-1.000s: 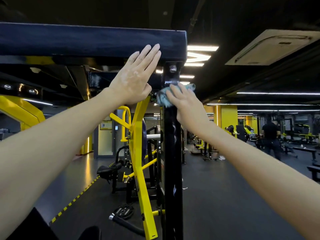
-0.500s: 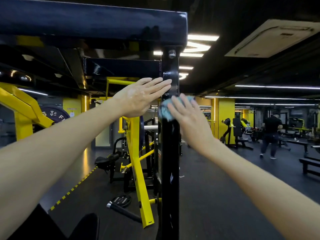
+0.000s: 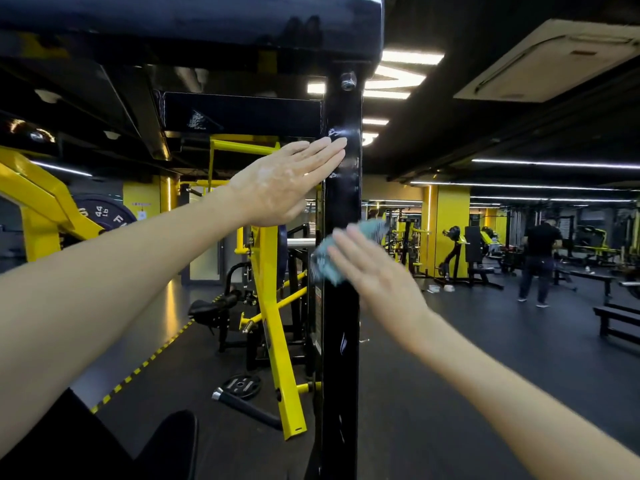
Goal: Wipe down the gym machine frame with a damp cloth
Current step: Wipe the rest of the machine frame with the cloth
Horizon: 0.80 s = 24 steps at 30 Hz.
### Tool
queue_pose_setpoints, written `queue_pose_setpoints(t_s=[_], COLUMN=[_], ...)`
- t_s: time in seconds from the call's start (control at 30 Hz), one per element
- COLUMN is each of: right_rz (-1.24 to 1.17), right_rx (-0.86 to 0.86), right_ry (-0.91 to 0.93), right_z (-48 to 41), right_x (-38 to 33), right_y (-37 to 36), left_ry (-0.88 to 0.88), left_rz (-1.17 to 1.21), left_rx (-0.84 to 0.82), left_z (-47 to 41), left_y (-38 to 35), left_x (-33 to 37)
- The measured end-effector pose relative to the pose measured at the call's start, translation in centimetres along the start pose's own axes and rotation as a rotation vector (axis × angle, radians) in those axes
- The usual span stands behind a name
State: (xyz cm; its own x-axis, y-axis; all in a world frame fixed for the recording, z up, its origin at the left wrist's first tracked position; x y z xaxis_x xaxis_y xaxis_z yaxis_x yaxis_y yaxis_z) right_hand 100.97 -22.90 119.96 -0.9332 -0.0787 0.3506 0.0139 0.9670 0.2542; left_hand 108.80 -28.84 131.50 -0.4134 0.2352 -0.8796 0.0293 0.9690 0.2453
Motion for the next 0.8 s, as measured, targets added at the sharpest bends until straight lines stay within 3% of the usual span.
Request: queue_pose_setpoints(t_s=[0.17, 0.3, 0.4, 0.53, 0.67, 0.8], right_rz=[-0.021, 0.0, 0.047, 0.106, 0.059, 0.01], right_rx=[0.021, 0.033, -0.055, -0.035, -0.022, 0.038], right_ry=[-0.244, -0.163, -0.086, -0.068, -0.197, -0.219], right_z=[-5.0, 1.6, 5.6, 2.1, -2.7, -0.2], right_x=[3.0, 0.2, -1.5, 0.2, 2.2, 0.8], right_y=[0.6, -0.8, -1.7, -1.0, -0.7, -1.5], left_ry=[0.011, 0.023, 0.048, 0.055, 0.074, 0.017], left_rz=[0.019, 0.006, 0.042, 0.065, 0.09, 0.067], left_rx=[-0.008, 0.007, 0.003, 0.024, 0.043, 0.034], left_z=[0.0, 0.0, -0.1, -0.2, -0.1, 0.1], left_y=[0.1, -0.1, 0.1, 0.3, 0.4, -0.3], left_x=[-0.1, 0.2, 0.6, 1.2, 1.2, 2.3])
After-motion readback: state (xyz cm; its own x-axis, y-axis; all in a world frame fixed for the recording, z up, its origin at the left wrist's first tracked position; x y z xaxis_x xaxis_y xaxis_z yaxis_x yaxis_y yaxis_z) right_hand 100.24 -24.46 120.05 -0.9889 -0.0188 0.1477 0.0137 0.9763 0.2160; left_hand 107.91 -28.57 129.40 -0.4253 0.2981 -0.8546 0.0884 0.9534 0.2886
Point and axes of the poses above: each hand's wrist, its own z-axis away from the middle knuckle, its own y-axis out of the back of the hand, x = y × z, the point moved 9 cm from there along -z, towards the middle knuckle, and after that the axes turned 12 degrees about -y, right-handed, at the moved point
